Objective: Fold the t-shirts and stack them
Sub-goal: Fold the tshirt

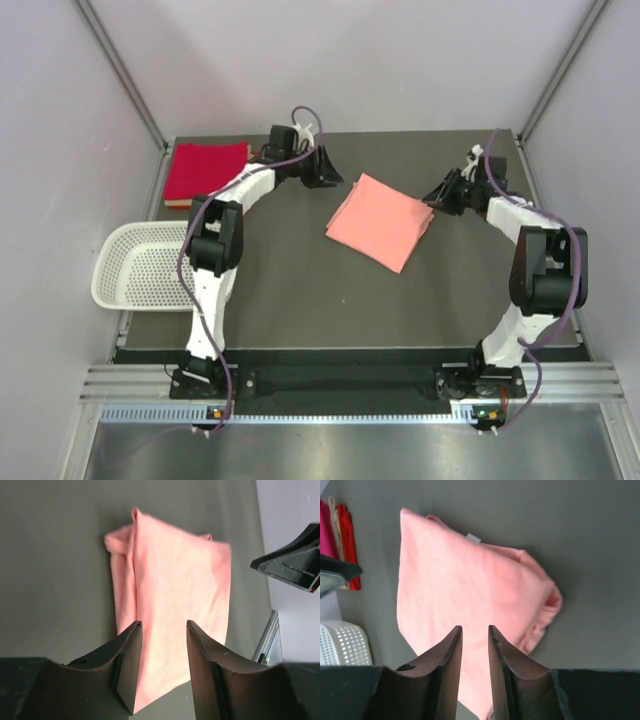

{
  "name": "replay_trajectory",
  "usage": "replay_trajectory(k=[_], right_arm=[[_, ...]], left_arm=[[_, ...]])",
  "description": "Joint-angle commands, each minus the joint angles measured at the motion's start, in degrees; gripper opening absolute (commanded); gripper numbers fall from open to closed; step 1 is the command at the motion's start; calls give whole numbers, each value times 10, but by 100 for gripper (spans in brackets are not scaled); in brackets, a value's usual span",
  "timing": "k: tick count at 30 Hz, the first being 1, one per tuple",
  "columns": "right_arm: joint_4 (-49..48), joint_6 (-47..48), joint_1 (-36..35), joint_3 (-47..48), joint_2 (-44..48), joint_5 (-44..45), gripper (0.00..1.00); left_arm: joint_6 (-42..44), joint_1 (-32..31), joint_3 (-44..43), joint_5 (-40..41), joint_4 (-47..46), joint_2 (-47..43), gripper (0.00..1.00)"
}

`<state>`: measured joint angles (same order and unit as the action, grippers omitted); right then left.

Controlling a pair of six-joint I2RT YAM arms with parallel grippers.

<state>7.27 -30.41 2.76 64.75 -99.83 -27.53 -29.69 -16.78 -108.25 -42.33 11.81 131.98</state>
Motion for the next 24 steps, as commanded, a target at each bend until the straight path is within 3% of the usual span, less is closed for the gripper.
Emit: replay_trajectory(k=[1,6,11,18,24], right_arm=[[-48,-31,-20,-14,-30,-28,27],[-137,-45,0,-100,-63,4,24],[-168,-32,3,-123,-48,-8,24],[-116,-28,6,-97,42,-19,24],[-119,-44,7,-42,11,-34,22]], left_arm=[[30,-19,32,8,25,-8,45],[18,-19,73,29,20,-23,44],[19,-19,74,46,33,-33,44],[53,-24,64,126,102,-68,44],[59,-75,86,134,103,-115,44]])
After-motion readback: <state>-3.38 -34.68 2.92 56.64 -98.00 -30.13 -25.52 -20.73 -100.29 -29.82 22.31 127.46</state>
